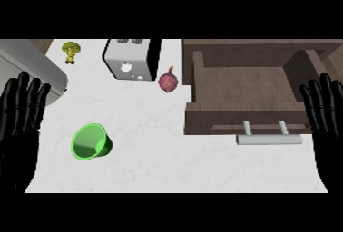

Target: Pick up the cup, place it into the drawer and close the drawer

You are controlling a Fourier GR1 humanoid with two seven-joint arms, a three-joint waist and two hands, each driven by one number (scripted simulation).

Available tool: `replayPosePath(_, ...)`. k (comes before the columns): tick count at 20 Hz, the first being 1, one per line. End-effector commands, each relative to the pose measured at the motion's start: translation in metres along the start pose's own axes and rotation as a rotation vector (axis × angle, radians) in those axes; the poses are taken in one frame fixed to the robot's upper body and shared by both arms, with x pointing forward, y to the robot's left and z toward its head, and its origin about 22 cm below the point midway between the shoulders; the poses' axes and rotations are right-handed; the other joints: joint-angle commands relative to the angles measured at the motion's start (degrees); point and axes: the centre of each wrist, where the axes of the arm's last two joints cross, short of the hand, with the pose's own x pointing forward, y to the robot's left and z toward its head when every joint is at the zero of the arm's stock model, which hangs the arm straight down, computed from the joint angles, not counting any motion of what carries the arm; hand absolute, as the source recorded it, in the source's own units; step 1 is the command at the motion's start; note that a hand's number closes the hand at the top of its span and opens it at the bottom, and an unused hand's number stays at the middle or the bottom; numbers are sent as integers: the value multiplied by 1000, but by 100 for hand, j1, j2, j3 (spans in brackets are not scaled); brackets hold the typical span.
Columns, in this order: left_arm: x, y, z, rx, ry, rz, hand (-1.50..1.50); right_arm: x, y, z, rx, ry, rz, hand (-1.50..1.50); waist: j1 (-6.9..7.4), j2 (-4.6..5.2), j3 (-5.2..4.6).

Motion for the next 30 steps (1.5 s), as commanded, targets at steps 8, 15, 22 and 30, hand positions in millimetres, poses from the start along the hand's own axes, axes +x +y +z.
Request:
replayPosePath(8,-23,8,26,-484,103,480,-150,-13,-3,-10,23,46,64,-150,114,-64,-77)
replayPosePath(15,-45,63,32,-495,165,537,-150,-15,2,-27,52,50,52,-150,57,-94,-61)
replayPosePath(22,-103,72,35,-422,251,461,-150,-17,-4,-9,55,31,47,-150,6,-91,-62)
replayPosePath(30,-137,94,46,-353,303,341,-150,-29,-22,-12,46,29,56,-150,15,-92,-60)
